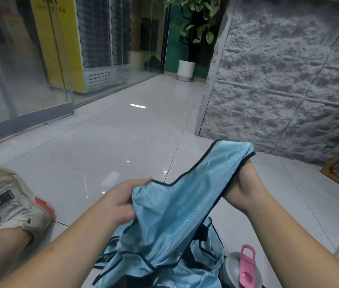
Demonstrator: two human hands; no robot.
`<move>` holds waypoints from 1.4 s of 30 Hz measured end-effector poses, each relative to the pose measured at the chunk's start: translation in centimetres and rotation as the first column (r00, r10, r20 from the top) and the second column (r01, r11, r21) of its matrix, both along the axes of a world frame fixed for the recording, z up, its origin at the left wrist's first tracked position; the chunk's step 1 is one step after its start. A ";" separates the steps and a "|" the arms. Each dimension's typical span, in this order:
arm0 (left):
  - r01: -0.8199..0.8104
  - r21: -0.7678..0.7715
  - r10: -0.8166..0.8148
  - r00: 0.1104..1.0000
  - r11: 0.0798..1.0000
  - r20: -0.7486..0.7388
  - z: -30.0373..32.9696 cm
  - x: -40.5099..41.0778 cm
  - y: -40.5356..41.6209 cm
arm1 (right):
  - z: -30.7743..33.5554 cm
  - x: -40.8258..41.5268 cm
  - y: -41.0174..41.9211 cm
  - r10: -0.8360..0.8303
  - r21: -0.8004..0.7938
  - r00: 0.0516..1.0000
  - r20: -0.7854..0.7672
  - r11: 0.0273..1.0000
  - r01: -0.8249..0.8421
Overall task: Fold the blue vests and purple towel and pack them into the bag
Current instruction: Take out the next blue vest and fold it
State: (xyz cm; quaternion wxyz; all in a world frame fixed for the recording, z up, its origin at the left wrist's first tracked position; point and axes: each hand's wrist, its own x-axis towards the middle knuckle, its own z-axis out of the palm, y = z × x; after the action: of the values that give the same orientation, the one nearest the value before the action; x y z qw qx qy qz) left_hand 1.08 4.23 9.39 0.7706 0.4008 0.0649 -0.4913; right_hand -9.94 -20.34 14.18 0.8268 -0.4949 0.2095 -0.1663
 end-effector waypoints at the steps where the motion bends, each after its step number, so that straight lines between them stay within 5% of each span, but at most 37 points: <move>1: 0.031 0.051 -0.033 0.999 0.998 0.038 -0.3 -0.3 0.0 | 0.0 0.0 -0.2 0.010 0.006 1.000 -0.001 1.000 -0.010; 6: -0.148 0.103 0.116 0.957 0.984 0.266 -1.2 0.5 -0.3 | 0.2 -0.1 -1.0 0.019 0.070 0.999 -0.045 0.997 -0.016; 11: -0.276 -0.053 0.268 0.843 0.960 0.467 1.1 2.0 -0.3 | 1.1 -0.3 -1.4 -0.020 0.077 1.000 -0.022 0.997 0.022; 14: -0.281 -0.071 0.282 0.842 0.957 0.461 3.1 2.8 -0.3 | 1.6 -0.5 -1.5 -0.017 0.030 1.000 -0.018 0.999 0.018; 17: -0.258 -0.130 0.285 0.916 0.957 0.282 4.8 3.5 -0.1 | 2.4 -0.5 -2.1 0.043 -0.074 0.998 -0.054 0.996 -0.047; 20: -0.250 -0.066 0.258 0.921 0.966 0.291 5.6 3.6 -0.3 | 3.6 -0.1 -1.9 0.100 -0.313 0.983 -0.157 0.939 -0.145; 23: -0.291 0.130 0.172 0.811 0.948 0.560 6.5 3.7 -0.6 | 5.1 0.7 -1.6 0.054 -0.601 0.968 -0.246 0.775 -0.196; 26: -0.379 0.163 0.111 0.605 0.911 0.788 8.5 3.9 -0.4 | 7.4 0.9 -1.5 0.073 -0.678 0.959 -0.272 0.693 -0.245; 31: -0.498 0.034 0.172 0.362 0.867 0.916 13.3 4.0 0.3 | 12.6 0.6 -1.5 0.138 -0.687 0.983 -0.117 0.704 -0.181; 36: -0.499 -0.015 0.171 0.267 0.866 0.948 19.5 4.5 1.4 | 18.2 0.2 -2.3 0.099 -0.625 0.990 0.104 0.781 -0.012; 39: -0.496 -0.048 0.219 0.293 0.867 0.931 22.2 5.7 1.6 | 21.0 0.2 -2.8 0.045 -0.538 0.966 0.253 0.837 0.101; 42: -0.384 -0.097 0.296 0.502 0.918 0.813 23.3 6.1 1.6 | 22.2 0.3 -3.4 -0.008 -0.405 0.932 0.363 0.899 0.165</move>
State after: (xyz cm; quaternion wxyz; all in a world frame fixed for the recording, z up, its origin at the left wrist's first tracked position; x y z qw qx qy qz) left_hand 7.21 5.78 32.71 0.7739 0.5963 -0.1949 -0.0866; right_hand -9.63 -23.69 36.41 0.7132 -0.6165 0.0384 -0.3313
